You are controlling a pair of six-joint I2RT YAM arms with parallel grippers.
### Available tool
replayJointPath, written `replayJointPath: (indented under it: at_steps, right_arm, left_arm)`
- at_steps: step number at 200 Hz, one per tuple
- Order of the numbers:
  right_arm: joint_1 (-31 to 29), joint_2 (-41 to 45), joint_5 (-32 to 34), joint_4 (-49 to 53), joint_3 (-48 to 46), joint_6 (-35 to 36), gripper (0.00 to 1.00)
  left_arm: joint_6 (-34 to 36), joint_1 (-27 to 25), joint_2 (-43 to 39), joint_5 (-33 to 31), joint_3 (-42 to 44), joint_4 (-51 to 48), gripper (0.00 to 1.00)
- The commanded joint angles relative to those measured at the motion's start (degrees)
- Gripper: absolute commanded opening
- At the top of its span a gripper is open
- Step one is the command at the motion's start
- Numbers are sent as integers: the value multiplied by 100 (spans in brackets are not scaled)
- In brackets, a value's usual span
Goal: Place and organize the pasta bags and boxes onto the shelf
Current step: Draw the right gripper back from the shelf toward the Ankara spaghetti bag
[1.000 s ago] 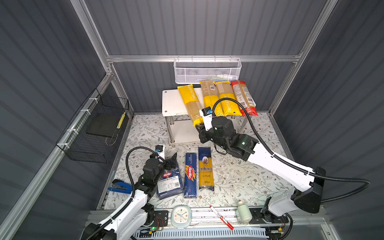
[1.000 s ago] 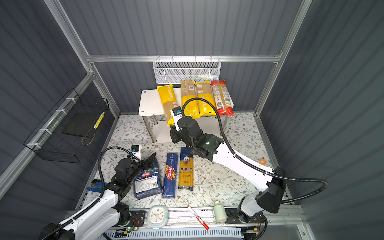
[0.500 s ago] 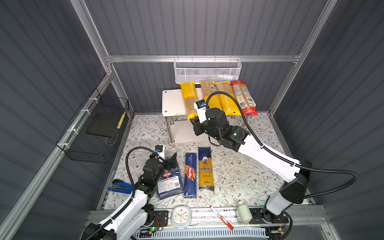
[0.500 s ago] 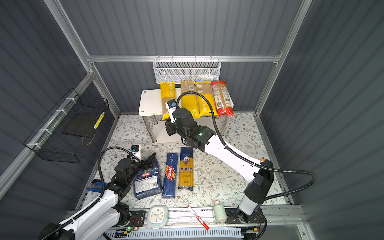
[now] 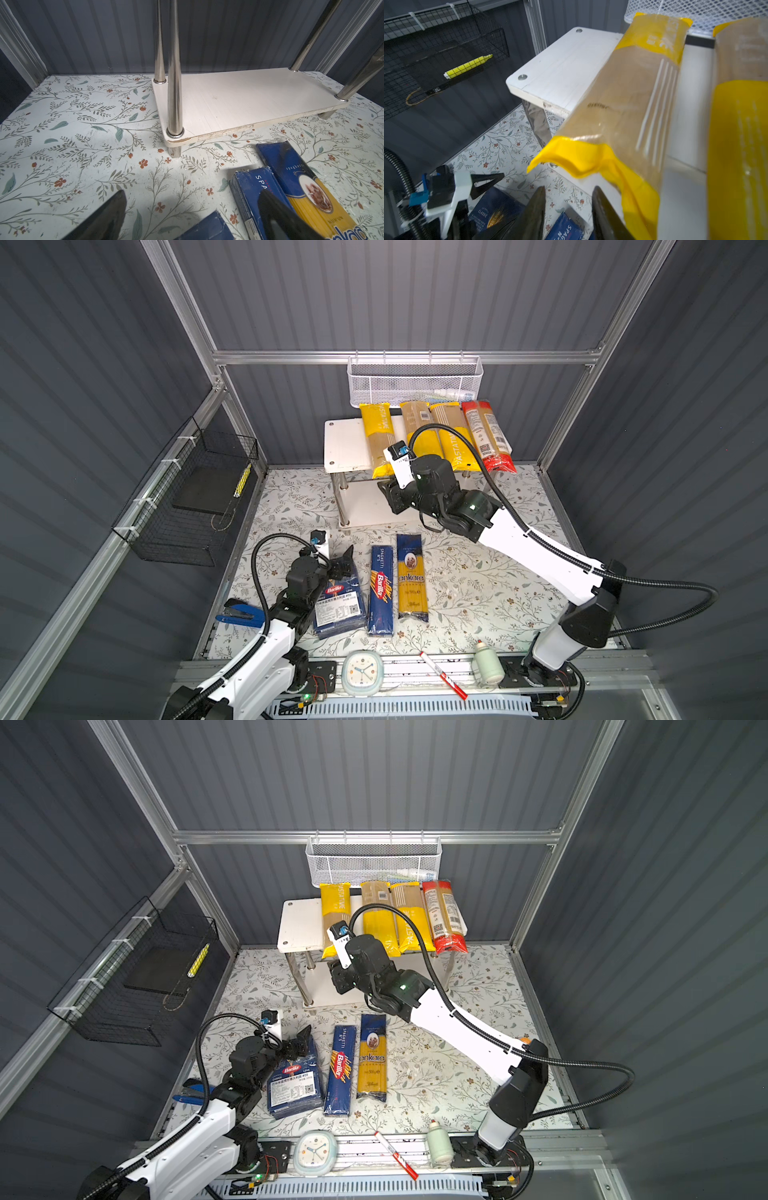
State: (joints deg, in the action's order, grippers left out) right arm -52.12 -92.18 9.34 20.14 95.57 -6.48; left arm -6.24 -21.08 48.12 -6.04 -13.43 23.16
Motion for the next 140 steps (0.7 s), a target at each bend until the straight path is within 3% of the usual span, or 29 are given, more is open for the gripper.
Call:
replayJointPath:
  at_steps: [1, 33, 60, 71, 98, 140]
  right_arm:
    - [-159, 573, 165, 54, -474, 107, 45]
    - [-311, 1380, 455, -13, -1609, -168, 46]
    - [-430, 2131, 481, -807, -3155, -424, 46]
    - [-469, 2300, 575, -1058, -3635, -448, 52]
    - [-549, 2442, 896, -1482, -4377, -375, 56]
    - [-578, 2391, 1238, -2113, -5054, -907, 63]
  left_arm:
    - [-53, -2, -7, -56, -45, 97, 99]
    - [-30, -1, 35, 8, -72, 101, 99]
    - [-38, -1, 43, 5, -72, 99, 99]
    - [-34, -2, 23, 15, -71, 97, 99]
    - [-10, -2, 53, 75, -80, 109, 99]
    - [-3, -2, 122, 94, -117, 93, 99]
